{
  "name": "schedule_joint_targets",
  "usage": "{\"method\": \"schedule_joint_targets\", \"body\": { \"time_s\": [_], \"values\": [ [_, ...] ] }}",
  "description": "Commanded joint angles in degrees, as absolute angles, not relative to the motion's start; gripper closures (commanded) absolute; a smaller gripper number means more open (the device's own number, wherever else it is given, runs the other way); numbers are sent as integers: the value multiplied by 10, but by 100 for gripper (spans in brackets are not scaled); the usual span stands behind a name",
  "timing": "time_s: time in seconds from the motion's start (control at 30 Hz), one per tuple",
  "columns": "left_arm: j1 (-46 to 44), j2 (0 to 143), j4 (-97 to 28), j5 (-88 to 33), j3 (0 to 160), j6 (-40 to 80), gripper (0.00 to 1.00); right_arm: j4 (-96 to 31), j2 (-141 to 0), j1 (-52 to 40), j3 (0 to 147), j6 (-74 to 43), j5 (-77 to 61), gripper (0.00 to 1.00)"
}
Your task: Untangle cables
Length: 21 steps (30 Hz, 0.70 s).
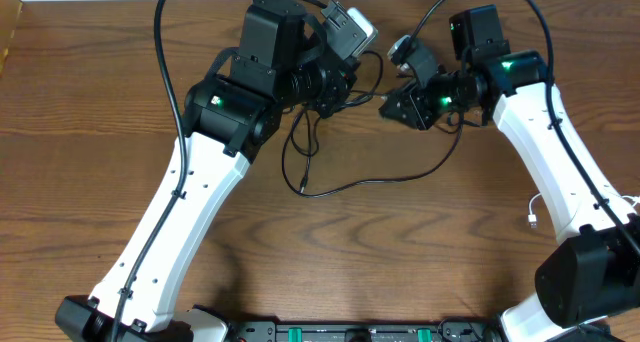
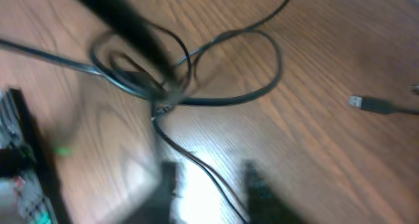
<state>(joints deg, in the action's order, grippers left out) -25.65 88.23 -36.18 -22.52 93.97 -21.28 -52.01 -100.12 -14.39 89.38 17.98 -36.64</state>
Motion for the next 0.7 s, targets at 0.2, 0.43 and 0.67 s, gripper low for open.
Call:
{"method": "schedule_joint_targets", "body": {
  "time_s": [0.2,0.43,0.67],
  "values": [
    [-254,869,-364,-191,940,-221,93,-484,-996,-144,892,113,-364,99],
    [-237,870,-366,-155,940,-236,93,-456,-942,-116,892,80,-318,98],
    [-174,887,-367,-143,940,-237,93,-457,-843,-46,892,77,-317,99]
  ]
}}
